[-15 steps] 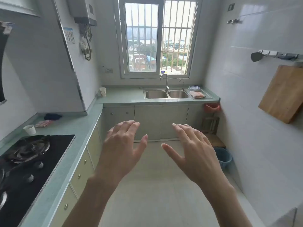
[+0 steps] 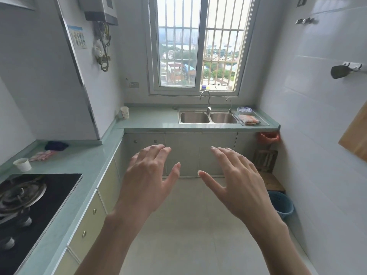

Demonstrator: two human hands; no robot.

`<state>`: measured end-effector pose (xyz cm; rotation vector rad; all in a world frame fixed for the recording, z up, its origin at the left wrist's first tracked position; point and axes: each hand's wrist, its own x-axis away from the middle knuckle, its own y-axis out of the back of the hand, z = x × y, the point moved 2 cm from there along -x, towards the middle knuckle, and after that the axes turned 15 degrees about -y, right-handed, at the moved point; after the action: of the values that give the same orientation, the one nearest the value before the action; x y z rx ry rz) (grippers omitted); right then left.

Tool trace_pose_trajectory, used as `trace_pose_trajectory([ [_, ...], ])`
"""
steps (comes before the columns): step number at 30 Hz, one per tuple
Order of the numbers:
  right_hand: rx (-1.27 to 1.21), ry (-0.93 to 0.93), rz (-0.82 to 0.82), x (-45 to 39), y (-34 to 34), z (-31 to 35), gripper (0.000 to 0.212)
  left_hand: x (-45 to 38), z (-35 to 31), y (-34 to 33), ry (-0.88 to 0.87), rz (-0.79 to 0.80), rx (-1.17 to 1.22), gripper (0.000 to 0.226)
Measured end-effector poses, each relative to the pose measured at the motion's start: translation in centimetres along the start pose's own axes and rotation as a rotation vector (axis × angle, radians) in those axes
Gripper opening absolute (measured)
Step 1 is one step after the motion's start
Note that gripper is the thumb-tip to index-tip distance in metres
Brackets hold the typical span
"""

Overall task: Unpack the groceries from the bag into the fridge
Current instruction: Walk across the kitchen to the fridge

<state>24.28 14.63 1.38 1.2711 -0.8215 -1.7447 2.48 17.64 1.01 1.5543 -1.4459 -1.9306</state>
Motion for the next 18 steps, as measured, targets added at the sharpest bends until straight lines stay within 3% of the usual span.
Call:
trace_pose_trajectory([
  [18,0.069,-0.204,-0.054,-21.2,-11.5,1.7,0.077,-20.8,14.9,-13.3,-0.146,0.046,0.201,0.065],
])
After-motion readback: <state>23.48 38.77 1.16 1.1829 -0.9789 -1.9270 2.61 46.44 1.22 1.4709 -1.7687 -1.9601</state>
